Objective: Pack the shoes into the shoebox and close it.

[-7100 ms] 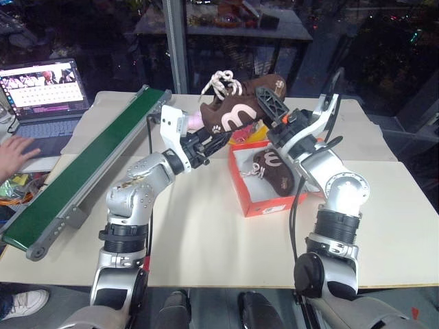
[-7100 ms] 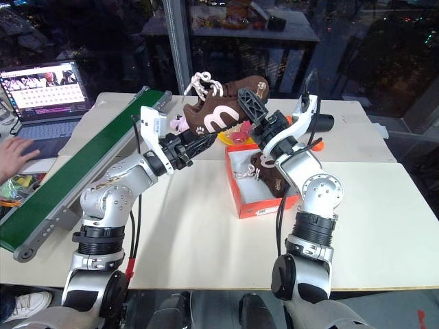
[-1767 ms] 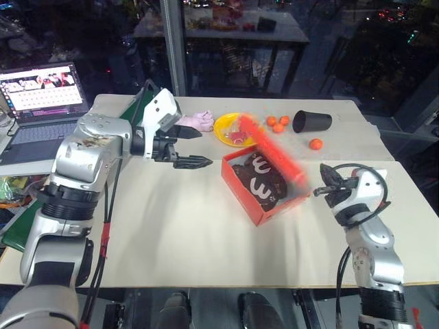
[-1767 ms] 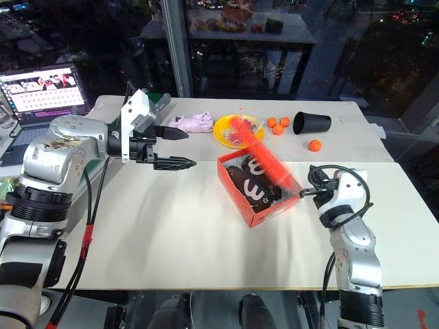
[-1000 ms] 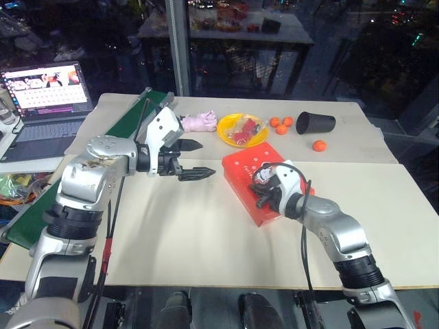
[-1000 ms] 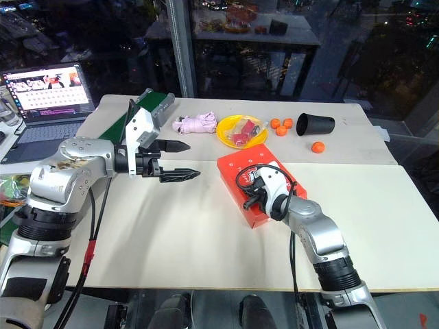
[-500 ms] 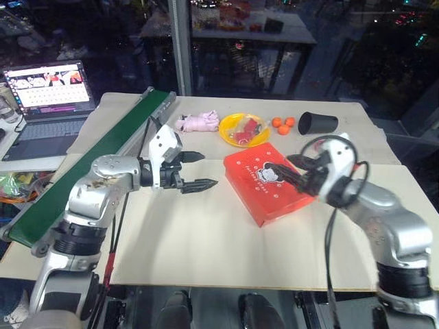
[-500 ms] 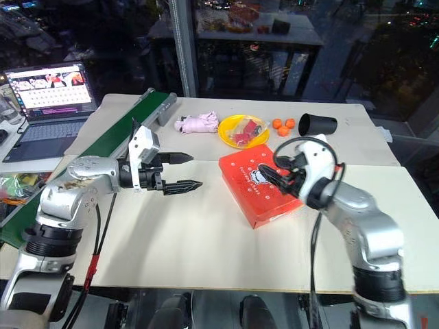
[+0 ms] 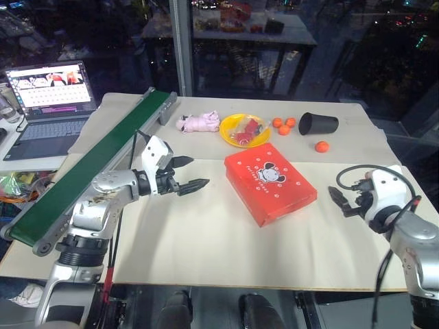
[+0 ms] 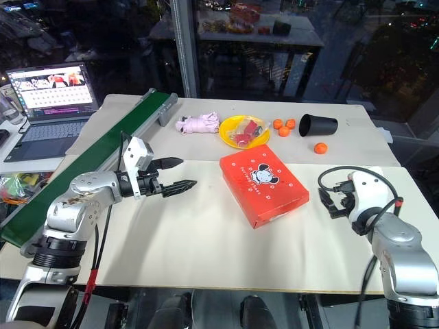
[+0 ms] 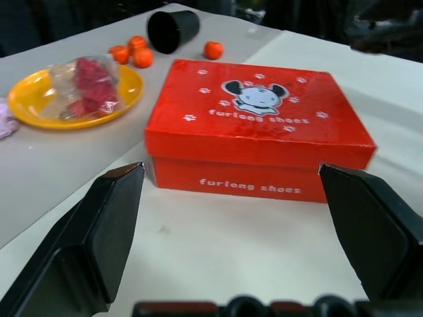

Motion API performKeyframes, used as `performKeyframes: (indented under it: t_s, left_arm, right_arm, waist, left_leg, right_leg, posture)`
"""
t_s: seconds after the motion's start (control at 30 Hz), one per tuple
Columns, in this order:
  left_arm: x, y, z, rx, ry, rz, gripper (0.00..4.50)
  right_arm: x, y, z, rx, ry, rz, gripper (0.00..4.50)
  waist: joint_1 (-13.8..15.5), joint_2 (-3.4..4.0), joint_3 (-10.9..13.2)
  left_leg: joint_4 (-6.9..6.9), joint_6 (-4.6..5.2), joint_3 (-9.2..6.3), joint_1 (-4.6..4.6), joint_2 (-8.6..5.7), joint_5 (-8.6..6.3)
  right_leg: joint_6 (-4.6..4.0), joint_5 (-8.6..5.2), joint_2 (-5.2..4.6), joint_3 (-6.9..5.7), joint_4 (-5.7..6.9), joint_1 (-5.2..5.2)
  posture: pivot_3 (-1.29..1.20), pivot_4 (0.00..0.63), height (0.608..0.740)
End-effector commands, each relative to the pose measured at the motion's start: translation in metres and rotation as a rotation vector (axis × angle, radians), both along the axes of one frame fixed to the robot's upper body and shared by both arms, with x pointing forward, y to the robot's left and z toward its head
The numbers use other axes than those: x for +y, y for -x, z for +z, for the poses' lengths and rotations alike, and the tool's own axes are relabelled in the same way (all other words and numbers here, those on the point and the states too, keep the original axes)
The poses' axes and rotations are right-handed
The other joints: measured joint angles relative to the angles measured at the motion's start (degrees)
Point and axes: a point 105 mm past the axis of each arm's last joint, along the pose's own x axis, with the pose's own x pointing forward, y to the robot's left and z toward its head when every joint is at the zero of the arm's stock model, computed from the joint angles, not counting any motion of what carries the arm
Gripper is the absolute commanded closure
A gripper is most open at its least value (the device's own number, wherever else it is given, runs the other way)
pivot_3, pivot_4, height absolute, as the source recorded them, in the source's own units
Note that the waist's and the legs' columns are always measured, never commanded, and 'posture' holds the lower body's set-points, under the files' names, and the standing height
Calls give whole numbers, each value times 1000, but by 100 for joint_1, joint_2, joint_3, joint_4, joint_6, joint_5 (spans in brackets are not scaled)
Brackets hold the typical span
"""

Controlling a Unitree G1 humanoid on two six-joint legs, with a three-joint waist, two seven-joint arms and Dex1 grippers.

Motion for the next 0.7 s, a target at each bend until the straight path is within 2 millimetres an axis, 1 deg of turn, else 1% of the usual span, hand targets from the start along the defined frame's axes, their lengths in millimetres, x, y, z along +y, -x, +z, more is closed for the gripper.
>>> performKeyframes:
  t_s: [0.03,0.13,0.23,0.27,0.37,0.43,0.5,0.57,0.63,0.7]
  left_arm:
    - [9,1,2,-50,43,85,0]
    - [16,2,-9,-39,55,136,0]
    - [26,8,-30,-13,51,186,0]
    - [28,10,-36,-5,51,196,0]
    - [33,14,-52,-4,12,206,0]
    - [38,14,-68,9,-1,239,0]
    - [47,14,-87,24,-18,296,0]
    - [57,16,-113,41,-31,390,0]
    - [57,20,-125,45,-15,437,0]
    - [54,21,-127,40,3,449,0]
  right_arm:
    - [16,4,-6,-71,-64,66,46]
    - [27,9,-12,-87,-110,111,46]
    - [49,20,-16,-94,-204,208,46]
    - [55,23,-16,-94,-217,237,46]
    - [63,29,-21,-81,-229,276,46]
    - [62,32,-28,-70,-228,277,46]
    - [56,33,-38,-62,-244,238,46]
    - [50,35,-49,-59,-261,193,46]
    - [46,35,-56,-64,-278,157,46]
    - [44,35,-60,-67,-282,135,46]
  waist:
    - [-9,3,-1]
    - [-31,4,-1]
    - [-26,10,-8]
    - [-26,9,-8]
    - [-9,10,-8]
    - [14,10,-9]
    - [23,18,-14]
    - [25,22,-21]
    - [23,22,-21]
    - [23,22,-21]
  left_leg:
    - [-7,0,0,1,-1,0]
    - [-17,1,-1,5,1,0]
    - [-6,0,0,11,0,0]
    - [-7,0,0,19,1,-1]
    - [-7,-1,2,16,1,-1]
    - [-6,-1,3,17,1,-1]
    - [-8,-2,5,17,1,-1]
    - [-11,-2,7,17,1,-1]
    - [-16,-2,7,15,1,-1]
    - [-15,-2,8,11,1,-1]
  right_leg:
    - [2,0,0,0,1,0]
    - [-2,-2,2,1,5,-3]
    - [1,0,0,1,3,7]
    - [-14,-9,-1,1,2,15]
    - [-35,-19,-3,1,2,10]
    - [-37,-19,-4,0,1,11]
    - [-38,-19,-6,0,-2,11]
    - [-38,-20,-7,0,-8,12]
    - [-38,-20,-7,0,-11,10]
    - [-39,-18,-7,1,-9,3]
  posture:
    - [0,150,740]
    - [0,150,740]
    - [0,150,740]
    - [0,150,740]
    - [0,150,740]
    - [0,150,740]
    - [0,150,740]
    - [0,150,740]
    - [0,150,740]
    - [0,150,740]
